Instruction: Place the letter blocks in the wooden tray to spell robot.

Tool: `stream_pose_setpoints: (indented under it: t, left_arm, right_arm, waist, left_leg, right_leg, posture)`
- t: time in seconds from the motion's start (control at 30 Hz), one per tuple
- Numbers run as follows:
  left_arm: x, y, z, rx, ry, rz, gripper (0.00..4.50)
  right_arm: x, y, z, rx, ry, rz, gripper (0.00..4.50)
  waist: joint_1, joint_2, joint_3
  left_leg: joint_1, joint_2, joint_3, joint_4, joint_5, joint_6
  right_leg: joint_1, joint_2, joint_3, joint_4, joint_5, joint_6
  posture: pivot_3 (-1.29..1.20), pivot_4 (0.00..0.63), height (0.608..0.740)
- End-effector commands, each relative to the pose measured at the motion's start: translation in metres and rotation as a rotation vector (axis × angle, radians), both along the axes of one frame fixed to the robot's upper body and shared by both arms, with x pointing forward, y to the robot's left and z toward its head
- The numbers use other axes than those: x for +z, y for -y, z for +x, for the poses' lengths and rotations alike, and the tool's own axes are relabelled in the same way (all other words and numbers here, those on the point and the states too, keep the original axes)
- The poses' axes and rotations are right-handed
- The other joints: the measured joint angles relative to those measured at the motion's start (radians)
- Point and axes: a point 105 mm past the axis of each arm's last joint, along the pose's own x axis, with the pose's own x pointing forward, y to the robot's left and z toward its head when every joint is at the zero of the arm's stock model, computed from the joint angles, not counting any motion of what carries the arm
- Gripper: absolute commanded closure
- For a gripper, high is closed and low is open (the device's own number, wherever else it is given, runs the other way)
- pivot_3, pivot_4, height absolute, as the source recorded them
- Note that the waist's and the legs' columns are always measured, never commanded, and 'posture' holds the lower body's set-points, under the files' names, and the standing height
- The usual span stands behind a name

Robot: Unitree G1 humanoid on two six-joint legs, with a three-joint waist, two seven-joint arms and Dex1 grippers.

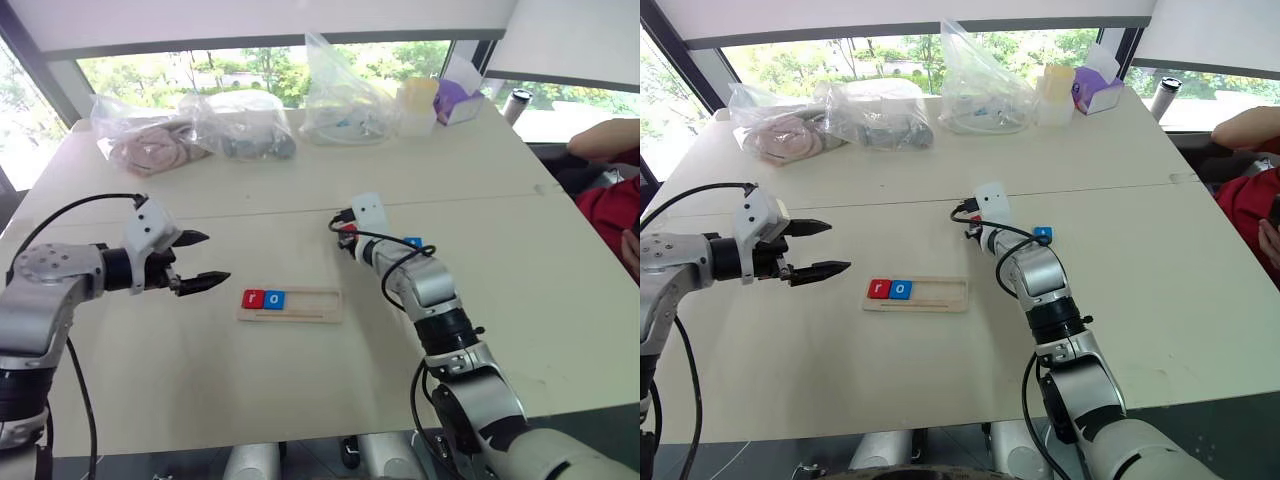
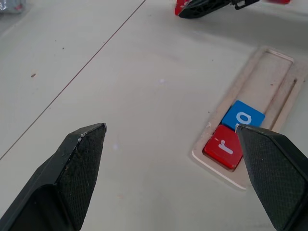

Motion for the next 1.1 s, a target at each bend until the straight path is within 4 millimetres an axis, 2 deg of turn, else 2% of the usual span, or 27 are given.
stream_pose_setpoints:
  t: [0.03,0.13,0.27,0.37,0.47,0.7,0.8,0.9,1.1]
  left_arm:
    - [0.004,0.017,-0.004,-0.068,0.016,-0.011,0.00]
    - [-0.001,0.022,-0.002,-0.081,0.000,-0.026,0.00]
    - [-0.004,0.025,0.001,-0.097,-0.014,-0.031,0.00]
    - [-0.006,0.027,0.005,-0.112,-0.024,-0.031,0.00]
    - [-0.008,0.028,0.009,-0.123,-0.031,-0.025,0.00]
    - [-0.011,0.032,0.014,-0.141,-0.034,-0.027,0.00]
    - [-0.011,0.033,0.014,-0.141,-0.032,-0.030,0.00]
    - [-0.014,0.034,0.013,-0.141,-0.034,-0.025,0.00]
    - [-0.016,0.033,0.012,-0.132,-0.036,-0.027,0.00]
  right_arm:
    - [0.057,0.025,-0.019,-0.023,0.172,0.042,3.32]
    - [0.057,0.052,-0.060,-0.104,0.111,0.059,3.32]
    - [0.039,0.054,-0.102,-0.145,-0.034,0.090,3.32]
    - [0.024,0.055,-0.120,-0.182,-0.090,0.106,3.32]
    - [0.012,0.062,-0.129,-0.243,-0.123,0.102,3.32]
    - [-0.010,0.081,-0.136,-0.387,-0.203,0.077,3.32]
    - [-0.014,0.094,-0.133,-0.446,-0.222,0.043,3.32]
    - [-0.013,0.098,-0.129,-0.455,-0.214,0.031,3.32]
    - [-0.019,0.097,-0.134,-0.445,-0.236,0.016,0.26]
  waist:
    - [0.004,0.000,0.000]
    - [0.011,-0.001,-0.001]
    - [0.002,-0.001,-0.001]
    - [-0.002,-0.001,-0.001]
    - [-0.003,-0.001,0.000]
    - [-0.002,-0.001,0.000]
    - [-0.003,-0.001,0.000]
    - [-0.002,-0.001,0.000]
    - [-0.003,-0.001,-0.001]
  left_leg:
    - [0.000,0.000,0.000,0.000,0.000,0.000]
    - [-0.001,-0.001,0.000,0.000,0.000,0.000]
    - [0.001,-0.001,0.000,0.000,0.000,0.000]
    - [0.002,0.000,-0.001,0.000,0.000,0.000]
    - [0.003,0.001,-0.002,0.000,0.000,0.000]
    - [0.001,0.000,-0.001,0.000,0.000,-0.001]
    - [0.001,0.000,-0.001,-0.001,0.000,-0.001]
    - [0.001,0.000,-0.001,0.000,0.000,-0.001]
    - [0.001,0.000,-0.001,-0.001,0.000,-0.001]
  right_leg:
    - [0.000,-0.001,0.000,0.000,0.000,0.000]
    - [0.000,-0.002,0.000,-0.001,-0.001,0.002]
    - [0.001,-0.001,0.000,-0.001,-0.002,0.002]
    - [0.001,0.000,0.000,0.000,-0.003,0.001]
    - [0.001,0.001,-0.002,0.000,-0.004,-0.001]
    - [0.000,0.001,-0.001,-0.001,-0.004,0.000]
    - [0.000,0.000,-0.001,-0.001,-0.003,0.002]
    - [0.000,0.000,-0.001,-0.001,-0.005,0.000]
    - [0.000,0.001,-0.001,-0.001,-0.005,0.000]
  posture:
    - [0.00,0.150,0.740]
    - [0.00,0.150,0.740]
    - [0.00,0.150,0.740]
    - [0.00,0.150,0.740]
    - [0.00,0.150,0.740]
    - [0.00,0.150,0.740]
    - [0.00,0.150,0.740]
    - [0.00,0.150,0.740]
    - [0.00,0.150,0.740]
